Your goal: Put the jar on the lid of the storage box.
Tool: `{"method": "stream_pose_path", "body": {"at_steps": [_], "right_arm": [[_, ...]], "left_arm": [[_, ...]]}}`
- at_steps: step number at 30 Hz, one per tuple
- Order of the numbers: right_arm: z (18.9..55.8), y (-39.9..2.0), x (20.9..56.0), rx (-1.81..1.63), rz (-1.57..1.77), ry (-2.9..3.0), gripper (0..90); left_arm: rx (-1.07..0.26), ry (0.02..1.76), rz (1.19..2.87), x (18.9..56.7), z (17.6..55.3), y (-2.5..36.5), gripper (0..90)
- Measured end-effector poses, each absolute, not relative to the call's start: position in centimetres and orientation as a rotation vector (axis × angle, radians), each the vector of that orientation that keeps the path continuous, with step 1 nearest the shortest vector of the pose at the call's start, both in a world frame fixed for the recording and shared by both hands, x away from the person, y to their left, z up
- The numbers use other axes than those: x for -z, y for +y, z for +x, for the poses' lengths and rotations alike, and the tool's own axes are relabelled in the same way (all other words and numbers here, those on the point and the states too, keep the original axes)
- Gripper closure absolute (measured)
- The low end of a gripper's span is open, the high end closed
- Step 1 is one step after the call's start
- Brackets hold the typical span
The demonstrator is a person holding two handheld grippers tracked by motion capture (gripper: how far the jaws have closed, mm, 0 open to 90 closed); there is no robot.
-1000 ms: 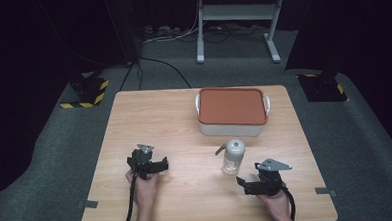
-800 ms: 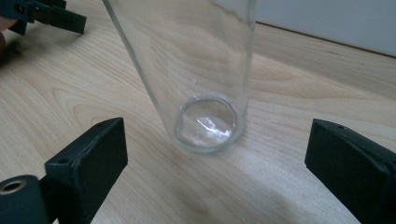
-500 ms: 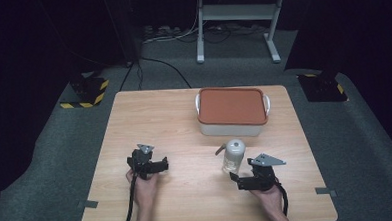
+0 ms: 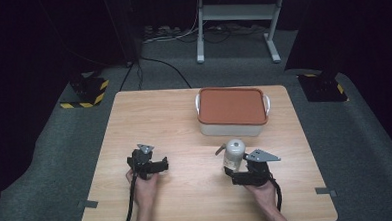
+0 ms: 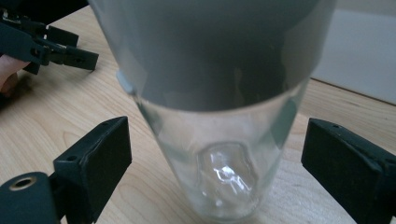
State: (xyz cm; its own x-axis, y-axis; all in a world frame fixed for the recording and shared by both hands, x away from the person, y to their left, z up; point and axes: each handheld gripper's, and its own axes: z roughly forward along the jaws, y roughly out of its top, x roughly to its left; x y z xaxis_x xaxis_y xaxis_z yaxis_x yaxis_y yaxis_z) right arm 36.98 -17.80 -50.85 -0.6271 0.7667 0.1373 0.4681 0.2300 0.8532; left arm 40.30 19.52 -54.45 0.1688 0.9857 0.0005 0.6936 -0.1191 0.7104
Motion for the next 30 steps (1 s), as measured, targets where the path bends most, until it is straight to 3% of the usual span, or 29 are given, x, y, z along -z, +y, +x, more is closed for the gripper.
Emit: {"method": "stream_pose_path", "body": {"at_steps": [30], "right_arm": [[37.8, -16.6, 51.3, -1.355, 1.142, 2.121, 25.8]], "left_arm": [[-0.661, 1.584, 1.878, 54.5, 40.3, 19.5, 2.1]]}}
